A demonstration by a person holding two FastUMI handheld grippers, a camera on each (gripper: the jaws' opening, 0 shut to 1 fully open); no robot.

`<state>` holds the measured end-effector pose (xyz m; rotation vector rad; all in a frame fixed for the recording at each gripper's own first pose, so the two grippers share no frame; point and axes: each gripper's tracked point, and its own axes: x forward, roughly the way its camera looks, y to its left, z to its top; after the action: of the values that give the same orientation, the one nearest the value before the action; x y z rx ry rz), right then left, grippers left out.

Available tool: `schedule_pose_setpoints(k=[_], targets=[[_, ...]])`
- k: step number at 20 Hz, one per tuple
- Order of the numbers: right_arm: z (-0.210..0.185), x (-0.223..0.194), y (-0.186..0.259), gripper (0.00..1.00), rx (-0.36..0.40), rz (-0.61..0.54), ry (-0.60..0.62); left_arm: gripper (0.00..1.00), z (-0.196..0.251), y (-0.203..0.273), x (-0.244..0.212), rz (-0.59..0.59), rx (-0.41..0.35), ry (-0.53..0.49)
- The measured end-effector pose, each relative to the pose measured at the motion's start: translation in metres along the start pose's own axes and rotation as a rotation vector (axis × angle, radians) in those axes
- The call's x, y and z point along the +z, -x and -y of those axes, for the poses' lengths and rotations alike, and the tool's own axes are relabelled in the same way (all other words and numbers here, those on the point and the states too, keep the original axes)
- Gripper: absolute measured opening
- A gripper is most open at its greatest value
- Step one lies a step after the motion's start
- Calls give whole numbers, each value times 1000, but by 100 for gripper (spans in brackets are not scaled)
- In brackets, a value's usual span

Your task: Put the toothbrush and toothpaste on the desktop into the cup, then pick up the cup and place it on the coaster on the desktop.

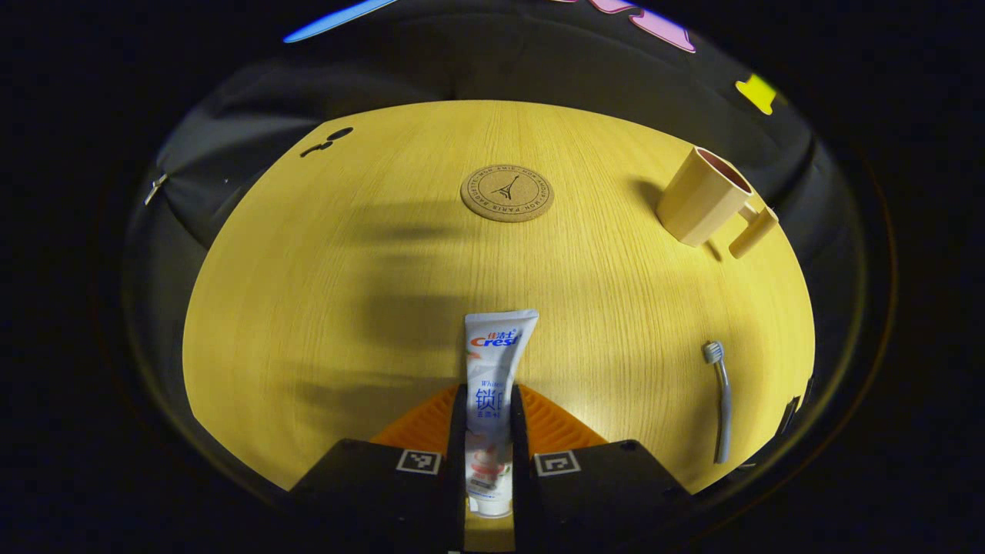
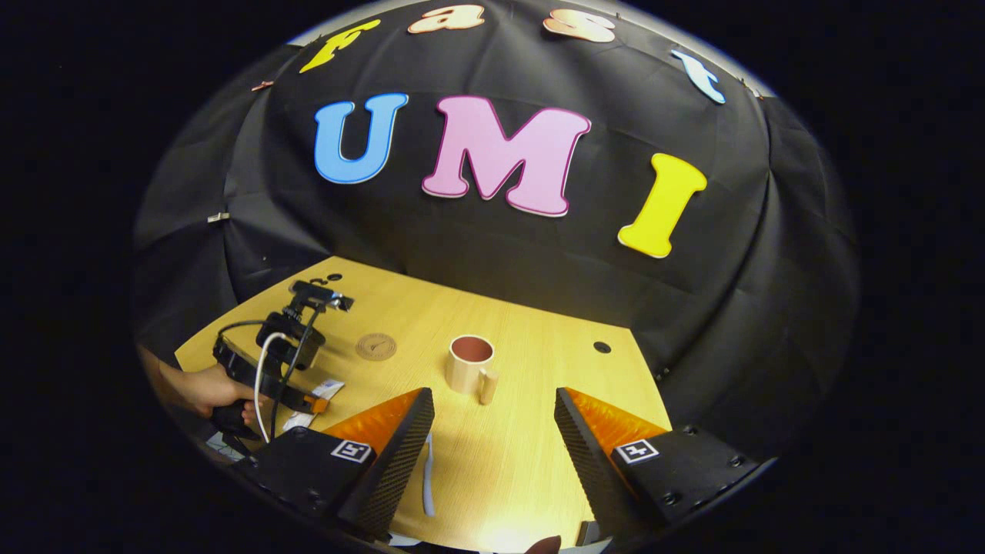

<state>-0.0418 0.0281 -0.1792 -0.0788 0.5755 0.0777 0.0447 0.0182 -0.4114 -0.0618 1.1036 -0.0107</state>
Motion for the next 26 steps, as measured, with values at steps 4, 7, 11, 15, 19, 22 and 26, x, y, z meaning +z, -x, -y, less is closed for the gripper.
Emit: schedule_pose_setpoints(k=[4,7,11,15,19,22,26], targets=[[-11,-29,-14,97,47,-110,2,28,3,25,-1,41,-92,28],[-22,-58,-24,96,87,-200,-14,27,-1,55,0,87,-152,79],[-36,-95,-43,95,119,-312,-36,28,-18,84,-2,118,-153,138],[-45,-149,-67,92,138,-457,-24,27,-32,103,-9,122,-148,169],[-57,-184,-83,87,164,-565,-19,32,-45,111,-16,128,-123,152],[-62,-190,-91,78,167,-586,-10,27,-48,111,-22,120,-119,154],[-73,-201,-94,70,190,-639,-11,28,-49,111,-25,115,-113,159]])
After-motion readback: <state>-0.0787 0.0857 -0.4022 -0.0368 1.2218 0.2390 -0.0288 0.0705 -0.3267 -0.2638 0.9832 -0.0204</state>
